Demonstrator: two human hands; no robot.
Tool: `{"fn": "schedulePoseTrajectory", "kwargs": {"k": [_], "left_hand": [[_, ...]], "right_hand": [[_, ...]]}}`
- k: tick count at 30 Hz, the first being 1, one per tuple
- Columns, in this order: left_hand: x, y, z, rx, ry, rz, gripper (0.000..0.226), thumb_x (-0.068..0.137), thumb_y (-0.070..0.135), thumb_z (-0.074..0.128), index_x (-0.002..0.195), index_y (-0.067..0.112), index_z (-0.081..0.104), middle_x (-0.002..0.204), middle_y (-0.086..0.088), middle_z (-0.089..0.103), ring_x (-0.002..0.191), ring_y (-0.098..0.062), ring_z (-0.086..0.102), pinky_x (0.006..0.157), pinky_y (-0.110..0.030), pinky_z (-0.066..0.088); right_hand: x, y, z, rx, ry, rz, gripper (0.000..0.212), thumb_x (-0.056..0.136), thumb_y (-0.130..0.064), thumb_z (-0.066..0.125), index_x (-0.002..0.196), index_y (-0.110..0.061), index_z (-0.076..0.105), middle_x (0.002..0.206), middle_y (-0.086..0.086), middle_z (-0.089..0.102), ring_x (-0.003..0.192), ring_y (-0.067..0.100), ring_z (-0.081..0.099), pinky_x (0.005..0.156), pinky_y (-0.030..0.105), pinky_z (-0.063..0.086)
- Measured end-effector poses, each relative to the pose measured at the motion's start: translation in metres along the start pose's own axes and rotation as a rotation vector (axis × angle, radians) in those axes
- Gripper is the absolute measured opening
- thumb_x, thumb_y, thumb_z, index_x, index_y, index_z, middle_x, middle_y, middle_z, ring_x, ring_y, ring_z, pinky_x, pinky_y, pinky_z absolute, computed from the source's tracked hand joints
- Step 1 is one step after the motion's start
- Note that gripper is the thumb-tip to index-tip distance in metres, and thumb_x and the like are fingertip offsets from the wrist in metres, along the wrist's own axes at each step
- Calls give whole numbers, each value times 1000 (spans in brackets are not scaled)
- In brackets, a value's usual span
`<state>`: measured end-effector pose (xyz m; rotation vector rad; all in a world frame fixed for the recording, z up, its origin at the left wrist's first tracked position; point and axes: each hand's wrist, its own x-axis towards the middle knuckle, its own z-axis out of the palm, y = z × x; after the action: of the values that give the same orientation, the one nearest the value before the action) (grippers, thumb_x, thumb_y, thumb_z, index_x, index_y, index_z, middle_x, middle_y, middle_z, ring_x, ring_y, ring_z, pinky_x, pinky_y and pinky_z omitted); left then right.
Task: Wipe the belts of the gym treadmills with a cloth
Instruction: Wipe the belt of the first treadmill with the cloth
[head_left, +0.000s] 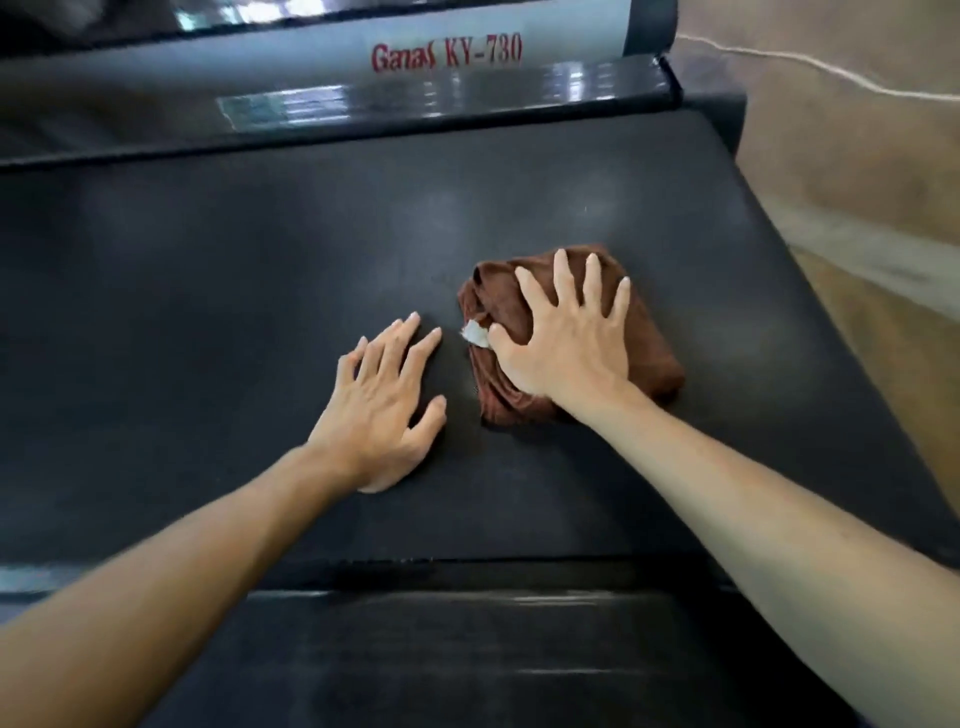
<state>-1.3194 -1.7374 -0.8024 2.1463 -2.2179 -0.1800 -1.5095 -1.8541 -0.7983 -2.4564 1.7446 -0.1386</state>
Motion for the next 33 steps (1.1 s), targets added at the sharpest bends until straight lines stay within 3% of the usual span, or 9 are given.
{"fn": "schedulePoseTrajectory", "kwargs": {"k": [10, 20, 25, 29, 33], "left_hand": [[9, -12, 5, -54, 85, 24, 82, 88, 63, 15, 161, 25, 20, 169, 0, 12, 155, -16, 8, 125, -44, 10], [9, -10, 3, -116, 103, 40, 83, 85, 59, 15, 161, 25, 20, 169, 0, 11, 155, -16, 7, 126, -39, 3], [6, -8, 7, -109, 111, 22, 87, 84, 59, 15, 163, 22, 21, 171, -4, 12, 157, -17, 5, 128, -39, 0], [0, -4, 4, -123, 116, -38, 82, 87, 52, 22, 163, 21, 22, 171, -2, 13, 158, -14, 5, 128, -40, -1], [-17, 6, 0, -123, 147, -20, 86, 85, 59, 19, 162, 20, 23, 171, 1, 15, 158, -12, 4, 128, -42, -2]], "right_hand": [[0, 1, 1, -35, 19, -20, 78, 97, -74, 27, 165, -39, 13, 175, 8, 0, 158, 41, -10, 123, 65, -10], [-109, 1, -5, -86, -80, 11, 86, 95, -77, 18, 164, -34, -8, 171, 15, -19, 154, 46, -23, 120, 70, -13], [-60, 4, -3, -103, -94, 40, 87, 95, -75, 25, 166, -32, 1, 171, 21, -13, 155, 45, -20, 121, 67, -14], [-36, -2, -6, -51, -51, -21, 86, 96, -75, 26, 167, -30, 8, 174, 10, -12, 157, 30, -23, 122, 65, -13], [-97, 10, -11, -33, -80, -130, 94, 85, -86, 11, 165, -38, 2, 174, -1, -13, 158, 32, -18, 124, 62, -12]]}}
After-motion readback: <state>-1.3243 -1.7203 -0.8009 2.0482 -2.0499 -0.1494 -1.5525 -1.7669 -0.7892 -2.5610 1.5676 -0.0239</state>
